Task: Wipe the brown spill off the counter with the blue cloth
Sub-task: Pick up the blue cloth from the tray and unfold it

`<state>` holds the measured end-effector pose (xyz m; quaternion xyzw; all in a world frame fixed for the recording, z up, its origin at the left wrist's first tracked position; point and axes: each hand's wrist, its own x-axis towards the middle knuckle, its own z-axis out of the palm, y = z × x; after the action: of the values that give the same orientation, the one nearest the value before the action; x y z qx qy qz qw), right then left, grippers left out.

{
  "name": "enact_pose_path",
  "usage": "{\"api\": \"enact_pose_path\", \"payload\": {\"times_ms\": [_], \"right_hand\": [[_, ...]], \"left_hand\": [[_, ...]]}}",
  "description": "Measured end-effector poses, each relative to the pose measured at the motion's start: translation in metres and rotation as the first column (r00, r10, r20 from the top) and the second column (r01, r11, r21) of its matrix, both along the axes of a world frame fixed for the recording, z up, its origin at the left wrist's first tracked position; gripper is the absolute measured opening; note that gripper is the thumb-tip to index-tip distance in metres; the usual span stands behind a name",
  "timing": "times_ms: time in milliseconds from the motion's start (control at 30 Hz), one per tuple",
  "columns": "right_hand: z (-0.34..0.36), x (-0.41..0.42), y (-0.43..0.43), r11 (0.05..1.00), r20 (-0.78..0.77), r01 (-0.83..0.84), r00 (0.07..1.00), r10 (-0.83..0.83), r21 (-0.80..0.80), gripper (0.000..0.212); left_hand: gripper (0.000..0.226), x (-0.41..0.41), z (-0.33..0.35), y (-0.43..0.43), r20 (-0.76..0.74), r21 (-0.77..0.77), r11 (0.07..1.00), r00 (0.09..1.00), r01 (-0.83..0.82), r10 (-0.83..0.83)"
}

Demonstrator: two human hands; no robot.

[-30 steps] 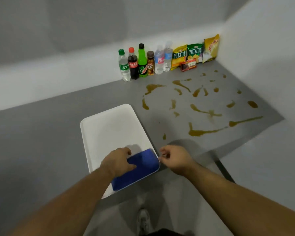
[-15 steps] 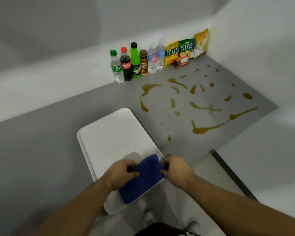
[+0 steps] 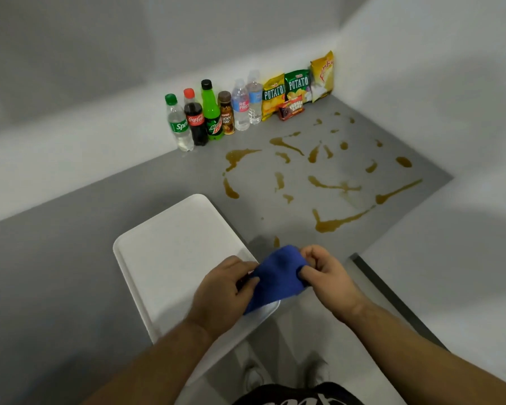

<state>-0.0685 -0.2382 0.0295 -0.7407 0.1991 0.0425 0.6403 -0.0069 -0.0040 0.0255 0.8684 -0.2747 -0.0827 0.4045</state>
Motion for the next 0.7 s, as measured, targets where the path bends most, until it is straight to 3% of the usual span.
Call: {"api": "enact_pose_path", "payload": {"times_ms": [67,133,233,300,367,433,533,633,700], "right_hand": [[0.011,0.001,-0.017,0.999,0.018,-0.004,1.000,0.003,0.033,0.031],[0.021,0.005,-0.037,0.997,0.049,-0.075,0.996,0.073,0.036,0.040],[0.038,0.015,-0.066,0.970,0.073,-0.237,0.968,0.241,-0.061,0.049],[0.047,0.023,-0.085,0.920,0.017,-0.339,0.937,0.349,-0.195,0.055],[0.054,0.031,-0.104,0.842,-0.062,-0.437,0.895,0.441,-0.316,0.055],[0.058,0.039,-0.120,0.753,-0.148,-0.527,0.845,0.514,-0.394,0.048],[0.051,0.050,-0.139,0.667,-0.280,-0.624,0.780,0.559,-0.408,0.052],[0.033,0.055,-0.153,0.665,-0.380,-0.661,0.748,0.544,-0.349,0.031],[0.023,0.056,-0.159,0.630,-0.447,-0.688,0.720,0.530,-0.361,0.015]], "left_hand": [[0.008,-0.003,0.006,-0.023,-0.114,-0.078,0.997,0.993,-0.020,0.011],[0.014,-0.003,0.012,-0.046,-0.360,-0.167,0.984,0.933,-0.061,-0.003],[0.044,0.002,0.023,-0.081,-0.703,-0.299,0.933,0.707,-0.202,-0.072],[0.061,0.005,0.031,-0.103,-0.807,-0.328,0.905,0.579,-0.271,-0.119],[0.060,0.007,0.037,-0.120,-0.829,-0.286,0.920,0.550,-0.266,-0.099],[0.041,0.007,0.036,-0.133,-0.814,-0.217,0.946,0.580,-0.242,-0.039],[0.015,0.003,0.025,-0.147,-0.694,-0.214,0.944,0.719,-0.251,0.034],[0.022,-0.009,0.012,-0.152,-0.563,-0.258,0.930,0.823,-0.262,0.076],[0.027,-0.019,0.004,-0.152,-0.527,-0.241,0.921,0.838,-0.307,0.142]]}}
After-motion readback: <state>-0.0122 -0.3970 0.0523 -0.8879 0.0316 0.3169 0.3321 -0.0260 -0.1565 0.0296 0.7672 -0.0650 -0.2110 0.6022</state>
